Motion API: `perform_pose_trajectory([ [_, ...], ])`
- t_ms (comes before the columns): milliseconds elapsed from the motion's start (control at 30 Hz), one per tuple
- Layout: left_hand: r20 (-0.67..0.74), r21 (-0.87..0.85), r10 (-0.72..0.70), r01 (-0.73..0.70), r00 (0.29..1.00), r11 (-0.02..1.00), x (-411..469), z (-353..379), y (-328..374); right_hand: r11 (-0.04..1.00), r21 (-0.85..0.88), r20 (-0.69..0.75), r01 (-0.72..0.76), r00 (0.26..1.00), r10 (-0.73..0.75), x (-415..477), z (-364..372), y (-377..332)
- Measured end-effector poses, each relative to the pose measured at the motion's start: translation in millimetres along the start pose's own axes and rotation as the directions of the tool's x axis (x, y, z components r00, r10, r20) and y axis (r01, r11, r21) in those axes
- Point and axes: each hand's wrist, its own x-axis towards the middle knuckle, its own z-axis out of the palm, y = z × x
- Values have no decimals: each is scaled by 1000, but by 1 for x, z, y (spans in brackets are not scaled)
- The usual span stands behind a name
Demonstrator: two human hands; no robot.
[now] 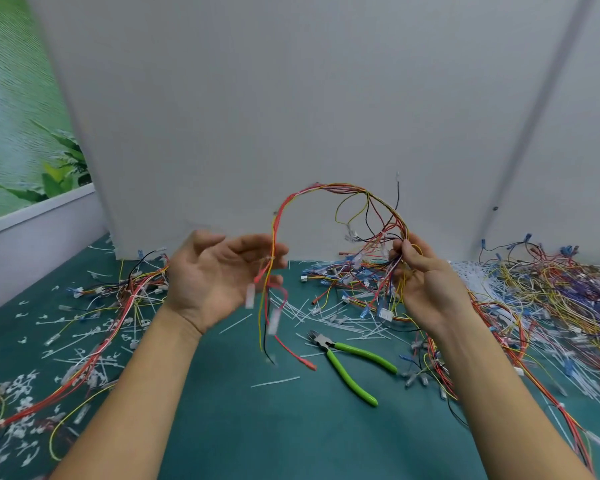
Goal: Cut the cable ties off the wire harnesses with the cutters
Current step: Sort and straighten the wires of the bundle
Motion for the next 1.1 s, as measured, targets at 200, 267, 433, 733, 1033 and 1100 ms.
perform_pose_trajectory([
  [200, -286, 419, 6, 120, 958, 900, 12, 16, -12, 1000, -14, 38, 15, 999, -15, 0, -2, 2],
  [267, -281, 469, 44, 98, 959, 878, 13, 16, -15, 1000, -11, 65, 18, 998, -17, 0, -3, 1],
  [433, -151, 498, 36, 45, 988, 866, 9, 13, -13, 999, 28, 109, 29, 994, -32, -3, -2, -1],
  [733, -223, 718, 261, -22, 939, 695, 13, 10, -15, 986, -130, 198, 100, 977, -73, -18, 10, -6],
  [1033, -269, 898, 351, 102, 897, 428, 11, 1, -13, 966, -230, 161, 117, 984, -81, -22, 14, -14],
  [1100, -212, 970, 556, 102, 804, 221, 13, 2, -13, 942, -311, 167, 124, 983, -74, -25, 17, -13],
])
